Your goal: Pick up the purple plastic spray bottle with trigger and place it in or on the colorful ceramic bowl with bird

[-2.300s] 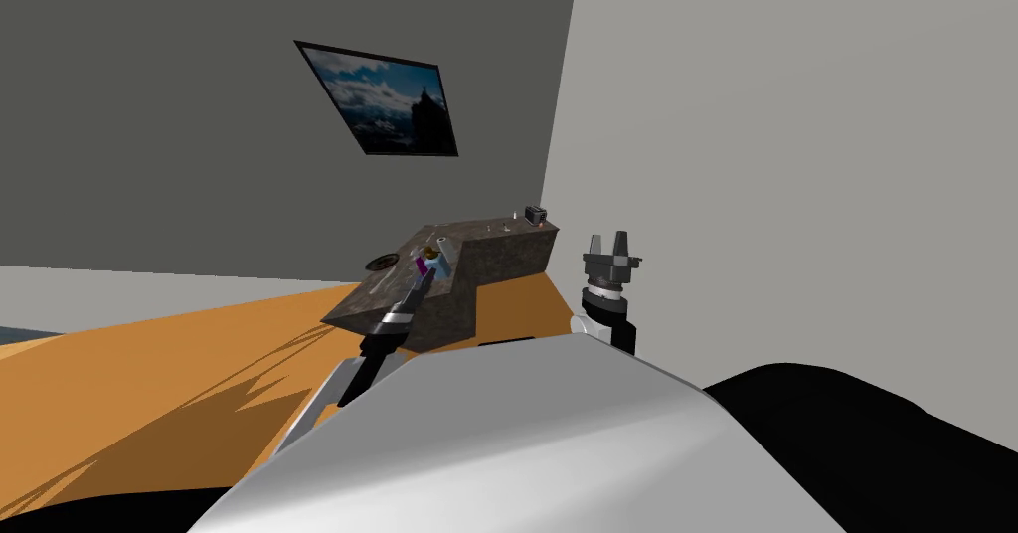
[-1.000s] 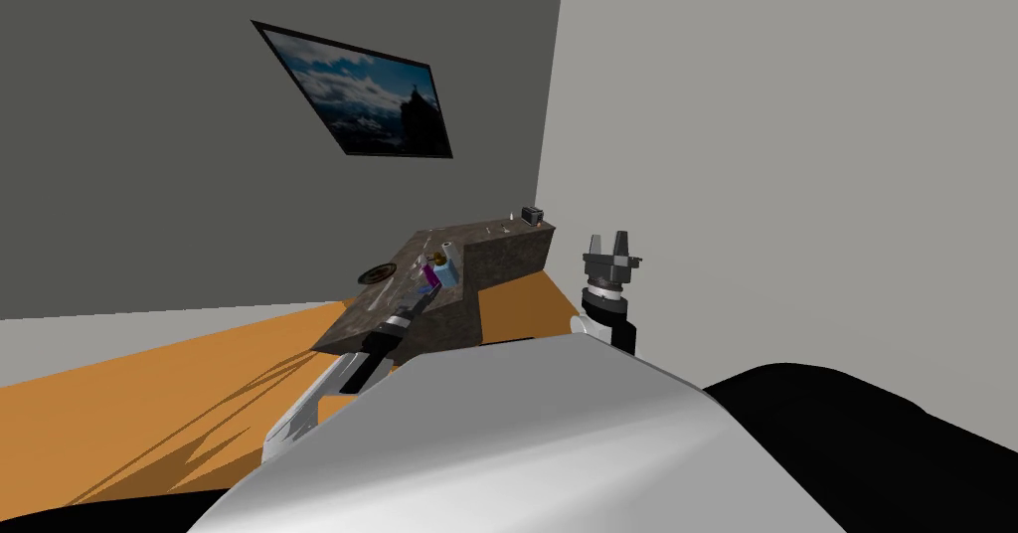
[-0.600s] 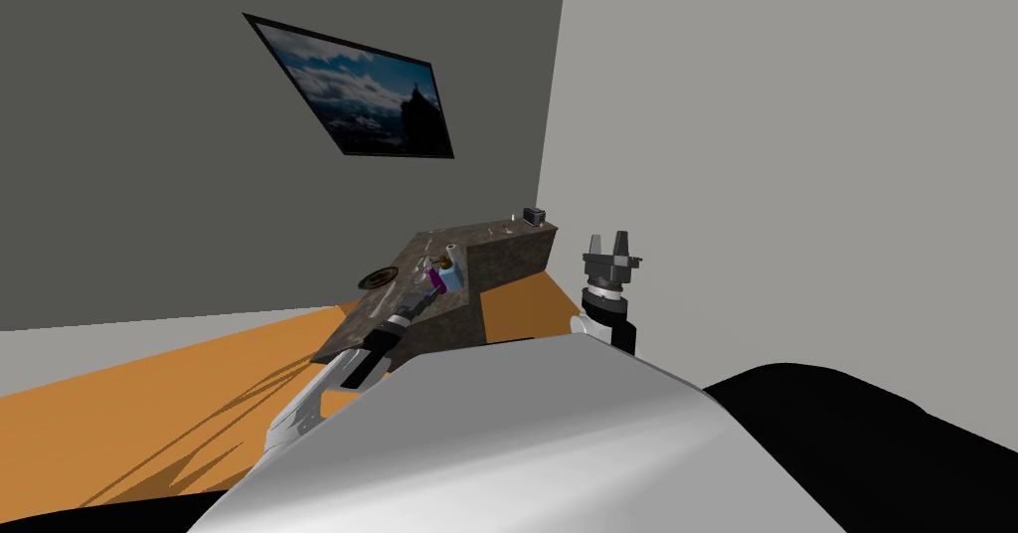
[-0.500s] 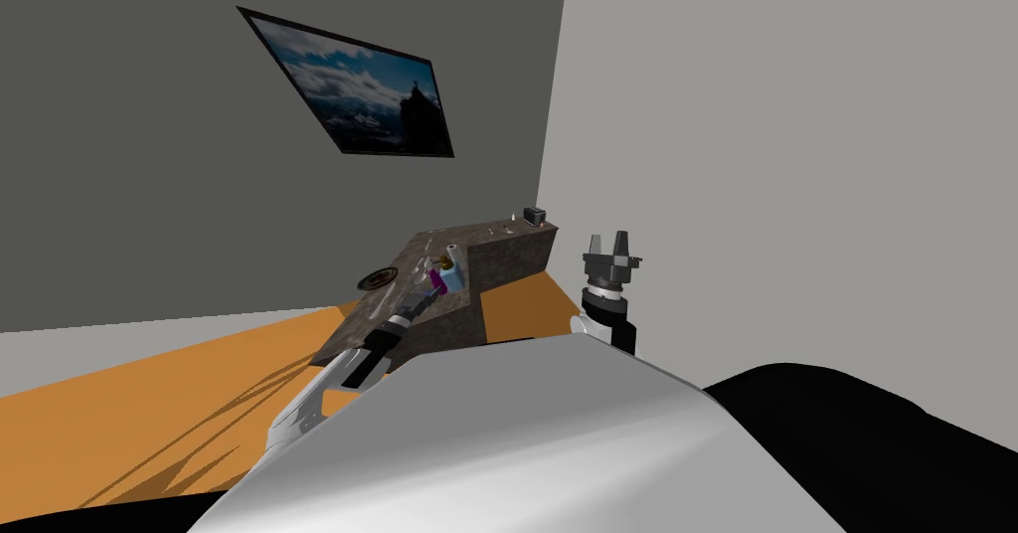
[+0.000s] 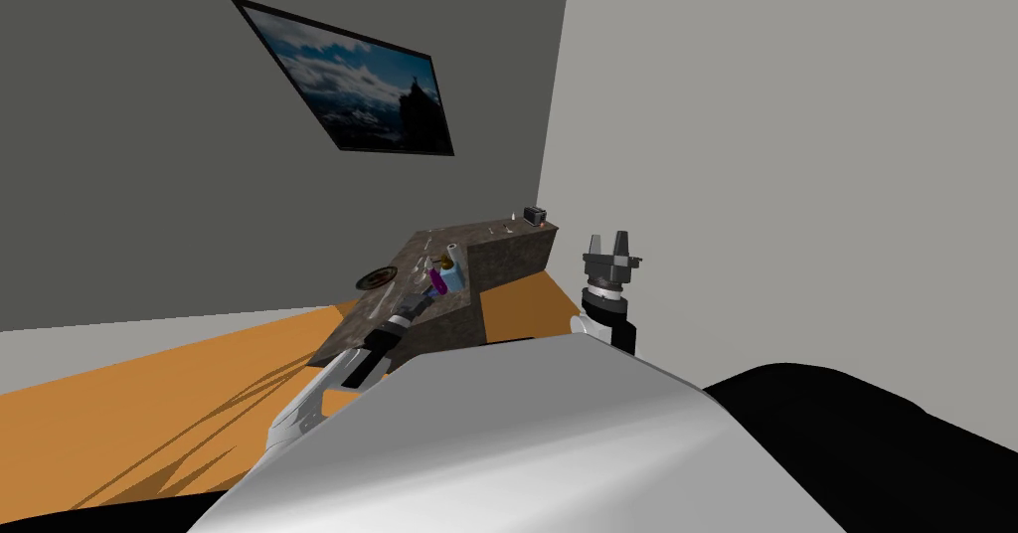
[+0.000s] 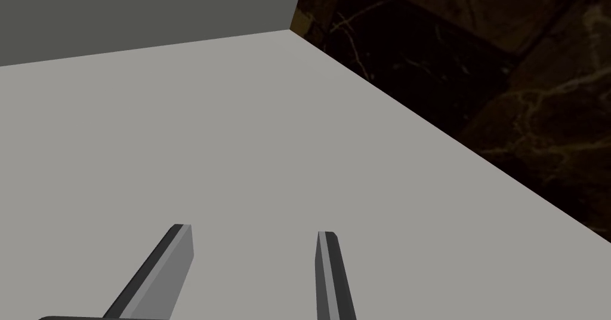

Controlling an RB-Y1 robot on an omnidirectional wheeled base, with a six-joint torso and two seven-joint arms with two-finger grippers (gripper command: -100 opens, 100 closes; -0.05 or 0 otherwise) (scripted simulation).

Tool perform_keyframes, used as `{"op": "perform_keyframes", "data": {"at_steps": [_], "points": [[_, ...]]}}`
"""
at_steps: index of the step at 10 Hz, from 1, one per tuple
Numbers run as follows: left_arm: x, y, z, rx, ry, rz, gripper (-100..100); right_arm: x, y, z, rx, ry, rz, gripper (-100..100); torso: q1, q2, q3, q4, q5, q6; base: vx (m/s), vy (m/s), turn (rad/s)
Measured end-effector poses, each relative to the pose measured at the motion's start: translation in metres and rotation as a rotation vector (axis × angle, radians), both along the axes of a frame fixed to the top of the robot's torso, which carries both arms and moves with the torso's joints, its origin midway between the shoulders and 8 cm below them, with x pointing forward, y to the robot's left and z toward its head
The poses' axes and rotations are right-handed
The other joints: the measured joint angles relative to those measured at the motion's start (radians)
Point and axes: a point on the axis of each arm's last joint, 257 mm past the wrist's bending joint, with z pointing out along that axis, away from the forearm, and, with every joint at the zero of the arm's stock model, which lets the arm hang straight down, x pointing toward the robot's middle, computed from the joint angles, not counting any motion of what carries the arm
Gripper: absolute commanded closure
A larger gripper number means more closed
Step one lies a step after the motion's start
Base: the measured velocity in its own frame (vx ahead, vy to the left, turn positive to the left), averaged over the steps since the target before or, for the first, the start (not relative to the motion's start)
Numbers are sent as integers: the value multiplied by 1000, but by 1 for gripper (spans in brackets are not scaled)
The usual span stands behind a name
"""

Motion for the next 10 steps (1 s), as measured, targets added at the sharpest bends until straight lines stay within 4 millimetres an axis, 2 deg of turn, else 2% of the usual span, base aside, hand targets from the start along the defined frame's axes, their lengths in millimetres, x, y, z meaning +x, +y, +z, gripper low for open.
{"op": "perform_keyframes", "data": {"at_steps": [2, 4, 10], "points": [[0, 0, 0, 0, 0, 0, 100, 0, 0, 0, 0, 0, 0, 0, 0, 0, 0, 0, 0, 0, 0, 0, 0], [0, 0, 0, 0, 0, 0, -100, 0, 0, 0, 0, 0, 0, 0, 0, 0, 0, 0, 0, 0, -1, 6, 29], [10, -7, -15, 16, -51, 35, -100, 0, 0, 0, 0, 0, 0, 0, 1, 0, 0, 0, 0, 0, -1, 22, 54]]}}
